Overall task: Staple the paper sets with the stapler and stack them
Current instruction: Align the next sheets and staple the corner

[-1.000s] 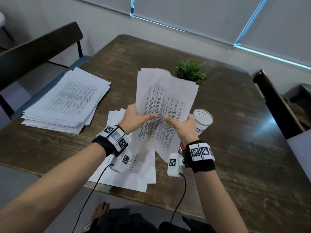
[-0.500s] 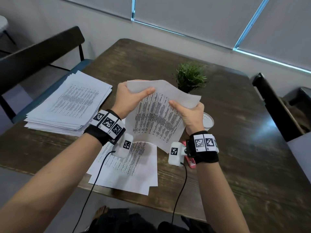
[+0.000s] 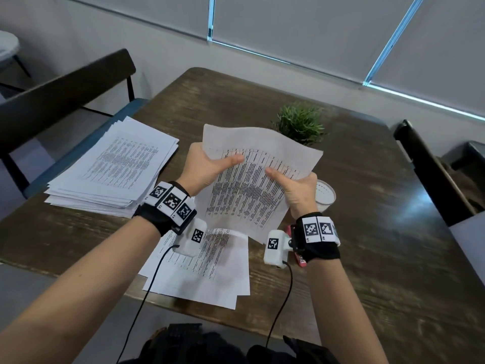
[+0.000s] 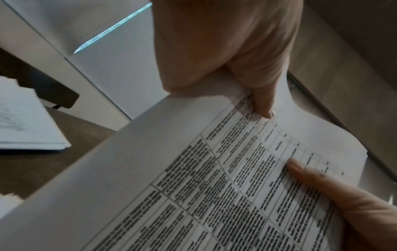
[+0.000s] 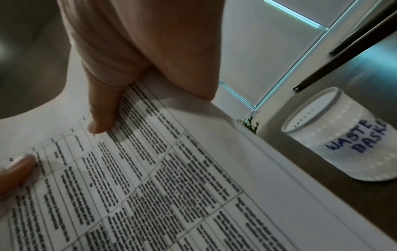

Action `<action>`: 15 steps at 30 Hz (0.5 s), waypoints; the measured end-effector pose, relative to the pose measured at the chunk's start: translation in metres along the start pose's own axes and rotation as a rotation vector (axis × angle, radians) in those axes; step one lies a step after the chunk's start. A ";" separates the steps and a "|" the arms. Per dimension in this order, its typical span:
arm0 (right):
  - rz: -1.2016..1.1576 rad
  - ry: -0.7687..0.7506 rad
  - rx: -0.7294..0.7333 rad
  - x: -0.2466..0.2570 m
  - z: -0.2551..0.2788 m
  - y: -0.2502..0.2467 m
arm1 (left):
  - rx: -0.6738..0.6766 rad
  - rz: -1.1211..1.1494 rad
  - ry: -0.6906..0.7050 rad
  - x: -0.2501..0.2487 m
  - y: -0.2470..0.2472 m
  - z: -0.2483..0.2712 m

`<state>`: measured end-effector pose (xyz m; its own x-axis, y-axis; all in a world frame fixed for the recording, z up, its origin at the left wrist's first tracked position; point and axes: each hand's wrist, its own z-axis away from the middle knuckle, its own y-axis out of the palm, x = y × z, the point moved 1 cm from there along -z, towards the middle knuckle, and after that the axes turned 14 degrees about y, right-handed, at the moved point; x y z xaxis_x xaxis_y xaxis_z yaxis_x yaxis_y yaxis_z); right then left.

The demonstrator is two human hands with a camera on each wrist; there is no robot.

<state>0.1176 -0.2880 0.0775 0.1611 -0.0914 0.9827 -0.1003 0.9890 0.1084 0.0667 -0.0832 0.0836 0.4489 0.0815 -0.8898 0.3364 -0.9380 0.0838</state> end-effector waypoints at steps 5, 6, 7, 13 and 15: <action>0.001 -0.021 0.009 0.002 -0.005 -0.010 | -0.022 -0.018 -0.045 0.005 -0.005 -0.008; 0.019 0.000 0.011 -0.004 -0.005 -0.012 | -0.027 -0.020 -0.084 0.012 -0.007 -0.006; 0.033 0.023 0.016 -0.009 -0.005 -0.014 | -0.018 -0.024 -0.114 0.018 -0.007 -0.003; 0.038 0.048 0.001 -0.020 -0.003 -0.013 | 0.028 -0.020 -0.070 0.016 0.008 0.002; 0.034 -0.007 -0.005 -0.013 -0.003 -0.011 | 0.021 -0.027 -0.036 0.009 0.010 -0.003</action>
<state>0.1201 -0.2977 0.0629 0.1513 -0.0588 0.9867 -0.1007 0.9921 0.0746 0.0764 -0.0910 0.0776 0.4100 0.0948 -0.9072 0.3306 -0.9424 0.0510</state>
